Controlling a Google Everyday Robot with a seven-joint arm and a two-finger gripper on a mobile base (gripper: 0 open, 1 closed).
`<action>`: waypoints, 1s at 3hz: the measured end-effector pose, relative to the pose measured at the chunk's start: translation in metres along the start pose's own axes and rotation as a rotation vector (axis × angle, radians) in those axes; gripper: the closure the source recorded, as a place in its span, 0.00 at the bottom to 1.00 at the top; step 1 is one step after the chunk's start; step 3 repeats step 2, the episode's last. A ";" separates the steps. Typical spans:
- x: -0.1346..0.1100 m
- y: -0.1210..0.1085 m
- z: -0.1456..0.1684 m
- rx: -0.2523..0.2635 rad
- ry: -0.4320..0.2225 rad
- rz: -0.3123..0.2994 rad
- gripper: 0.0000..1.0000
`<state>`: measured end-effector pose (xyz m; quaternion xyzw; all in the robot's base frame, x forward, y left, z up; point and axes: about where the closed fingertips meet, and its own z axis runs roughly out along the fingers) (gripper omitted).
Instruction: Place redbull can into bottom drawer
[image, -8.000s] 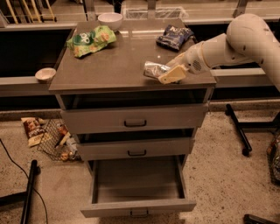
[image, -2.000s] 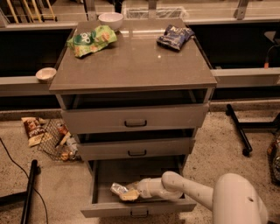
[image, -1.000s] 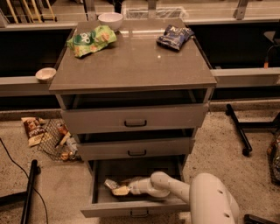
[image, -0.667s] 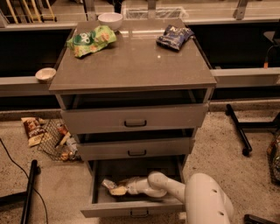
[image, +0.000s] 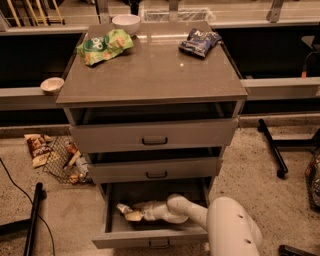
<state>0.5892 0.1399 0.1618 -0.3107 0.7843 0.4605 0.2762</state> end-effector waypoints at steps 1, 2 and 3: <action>-0.013 0.015 -0.019 -0.055 -0.047 -0.031 0.00; -0.016 0.031 -0.069 -0.130 -0.128 -0.055 0.00; -0.016 0.031 -0.069 -0.130 -0.128 -0.055 0.00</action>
Offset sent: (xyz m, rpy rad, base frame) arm -0.0429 -0.1064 0.0985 0.3068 -0.1120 0.0636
